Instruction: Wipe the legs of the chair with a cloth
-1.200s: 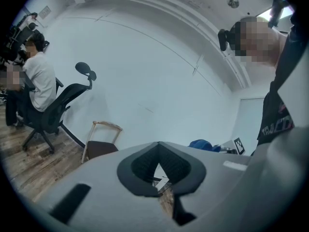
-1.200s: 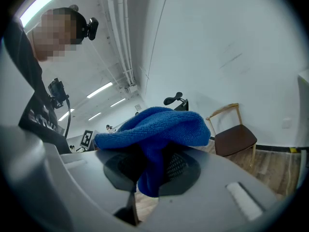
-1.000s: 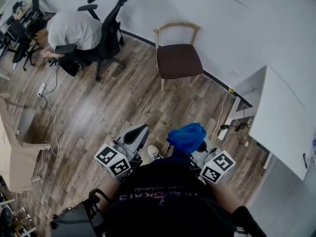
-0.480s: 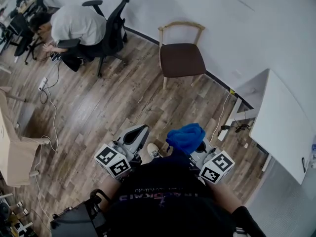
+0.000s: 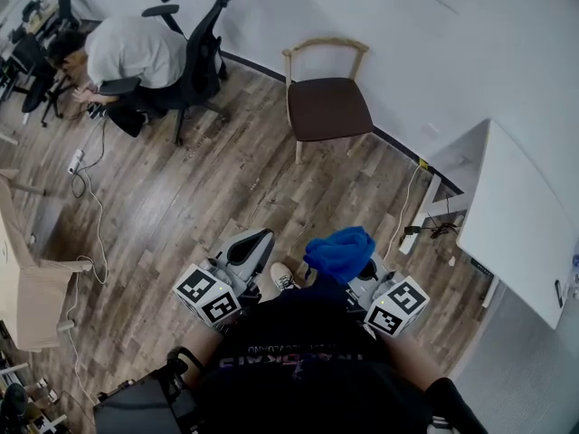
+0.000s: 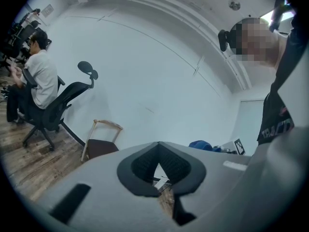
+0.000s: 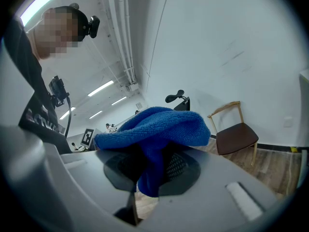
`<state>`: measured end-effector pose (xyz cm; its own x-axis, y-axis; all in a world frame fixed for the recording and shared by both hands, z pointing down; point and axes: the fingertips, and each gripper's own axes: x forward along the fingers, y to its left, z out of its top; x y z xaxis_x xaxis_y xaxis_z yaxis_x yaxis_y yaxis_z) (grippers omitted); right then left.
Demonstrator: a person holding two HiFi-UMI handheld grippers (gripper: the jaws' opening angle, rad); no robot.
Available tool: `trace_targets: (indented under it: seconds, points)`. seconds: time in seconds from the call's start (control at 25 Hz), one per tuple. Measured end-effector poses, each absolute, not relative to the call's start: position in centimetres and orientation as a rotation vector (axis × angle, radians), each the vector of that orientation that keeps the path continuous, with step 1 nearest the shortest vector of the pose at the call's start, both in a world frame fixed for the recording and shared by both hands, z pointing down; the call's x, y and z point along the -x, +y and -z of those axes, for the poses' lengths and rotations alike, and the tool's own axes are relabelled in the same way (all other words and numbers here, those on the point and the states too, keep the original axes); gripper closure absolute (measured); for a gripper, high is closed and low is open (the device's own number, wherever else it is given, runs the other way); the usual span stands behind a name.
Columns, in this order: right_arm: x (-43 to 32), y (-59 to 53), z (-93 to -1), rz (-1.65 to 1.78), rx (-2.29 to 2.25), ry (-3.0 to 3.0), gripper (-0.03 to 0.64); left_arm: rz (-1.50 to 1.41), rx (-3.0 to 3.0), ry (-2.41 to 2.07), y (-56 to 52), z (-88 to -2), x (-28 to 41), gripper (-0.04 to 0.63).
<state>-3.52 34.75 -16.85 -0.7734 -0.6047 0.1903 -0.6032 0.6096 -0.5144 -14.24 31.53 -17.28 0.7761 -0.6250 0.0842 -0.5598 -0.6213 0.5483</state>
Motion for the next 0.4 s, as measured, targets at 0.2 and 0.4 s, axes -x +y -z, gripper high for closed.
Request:
trace_targets:
  seconds: [0.2, 0.4]
  points:
    - [4.26, 34.82, 16.65, 0.91, 1.042, 2.829, 0.554, 0.155, -2.391, -0.889, 31.62, 16.99, 14.79, 0.597]
    - [3.84, 33.83, 16.2, 0.919, 1.019, 2.841, 0.554, 0.159, -2.375, -0.914, 30.65, 16.44, 14.59, 0.597]
